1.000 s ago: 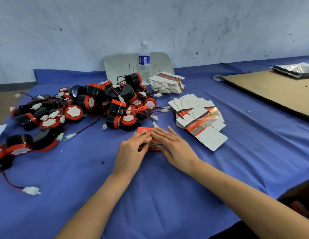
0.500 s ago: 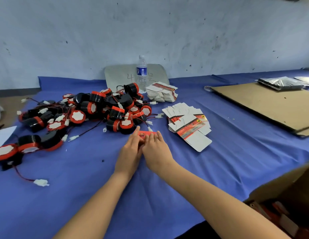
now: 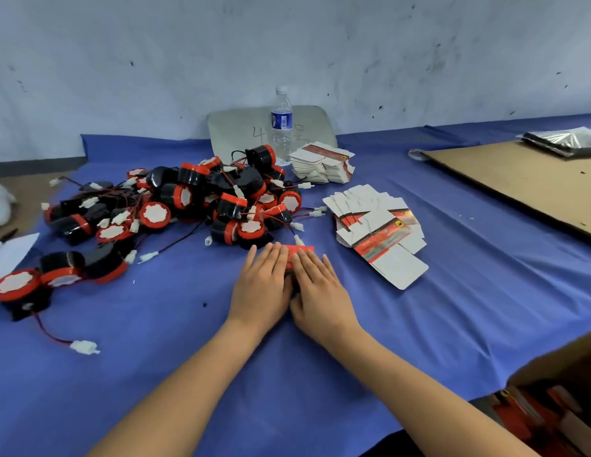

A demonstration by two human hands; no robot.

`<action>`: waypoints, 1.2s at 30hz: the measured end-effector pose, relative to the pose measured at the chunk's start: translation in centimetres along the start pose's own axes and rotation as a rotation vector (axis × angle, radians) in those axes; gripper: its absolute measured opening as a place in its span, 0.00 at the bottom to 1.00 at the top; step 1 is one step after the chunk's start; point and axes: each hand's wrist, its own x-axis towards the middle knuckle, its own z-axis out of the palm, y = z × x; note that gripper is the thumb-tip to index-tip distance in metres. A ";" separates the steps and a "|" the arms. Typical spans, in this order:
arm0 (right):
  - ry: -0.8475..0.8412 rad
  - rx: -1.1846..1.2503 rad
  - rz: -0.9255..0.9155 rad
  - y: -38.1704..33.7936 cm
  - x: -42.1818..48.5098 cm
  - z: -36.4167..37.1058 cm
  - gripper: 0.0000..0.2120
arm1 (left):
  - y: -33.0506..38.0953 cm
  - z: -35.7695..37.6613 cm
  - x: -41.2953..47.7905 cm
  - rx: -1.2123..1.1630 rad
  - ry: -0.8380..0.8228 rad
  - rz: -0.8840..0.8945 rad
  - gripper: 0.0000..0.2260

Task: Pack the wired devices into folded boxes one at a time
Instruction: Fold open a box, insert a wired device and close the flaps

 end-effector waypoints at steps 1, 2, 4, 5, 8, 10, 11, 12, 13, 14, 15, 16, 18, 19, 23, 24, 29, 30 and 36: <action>-0.002 -0.016 0.004 -0.1 0.4 -0.2 0.29 | -0.2 -0.2 0.2 0.041 0.030 0.044 0.19; -0.015 -0.044 0.005 -0.2 0.9 -0.4 0.29 | -0.5 -0.3 0.3 0.074 0.059 0.079 0.17; -0.055 -0.088 -0.003 -0.1 1.9 -0.9 0.28 | -0.8 -0.2 0.3 0.059 0.077 0.100 0.17; -0.064 -0.090 -0.009 0.1 2.1 -1.1 0.28 | -0.8 0.0 0.2 0.008 0.076 0.086 0.18; -0.075 0.048 -0.011 0.5 0.8 -1.0 0.31 | -0.6 0.3 -0.2 -0.198 0.025 -0.033 0.22; -0.055 0.169 -0.026 0.7 -0.7 -0.5 0.34 | -0.7 0.2 -0.4 -0.365 -0.002 -0.111 0.24; -0.004 0.218 -0.017 0.8 -1.1 -0.2 0.34 | -0.9 0.1 -0.4 -0.433 -0.015 -0.143 0.26; 0.077 0.283 0.016 1.1 -1.3 -0.1 0.33 | -1.0 0.0 -0.5 -0.484 -0.037 -0.162 0.29; 0.159 0.362 0.078 1.3 -1.2 -0.1 0.33 | -1.2 0.0 -0.6 -0.529 -0.075 -0.170 0.32; 0.220 0.440 0.153 1.5 -1.2 -0.3 0.34 | -1.3 -0.1 -0.7 -0.581 -0.119 -0.188 0.37; 0.264 0.515 0.221 1.7 -1.1 -0.5 0.35 | -1.5 -0.1 -0.8 -0.634 -0.156 -0.220 0.40; 0.291 0.581 0.270 2.0 -1.1 -0.5 0.36 | -1.5 -0.2 -0.8 -0.688 -0.176 -0.262 0.43; 0.294 0.666 0.319 2.2 -1.1 -0.5 0.36 | -2.0 -0.1 -0.7 -0.782 -0.169 -0.331 0.46; 0.271 0.680 0.322 2.1 -1.2 -0.4 0.36 | -2.2 0.0 -0.7 -0.802 -0.163 -0.345 0.46; 0.165 0.640 0.276 1.9 -1.2 -0.3 0.35 | -2.6 0.7 -0.7 -0.797 -0.194 -0.278 0.41; 0.152 0.628 0.256 1.8 -1.2 -0.3 0.34 | -2.6 0.7 -0.7 -0.797 -0.195 -0.260 0.39; 0.138 0.693 0.254 1.8 -1.5 -0.6 0.29 | -2.5 0.6 -0.6 -0.931 -0.201 -0.275 0.32; 0.151 0.757 0.297 1.8 -1.5 -0.8 0.28 | -2.4 0.6 -0.7 -0.955 -0.205 -0.279 0.33; 0.213 0.902 0.413 1.7 -1.6 -1.6 0.27 | -0.9 -0.2 -0.6 -0.856 -0.055 -0.026 0.35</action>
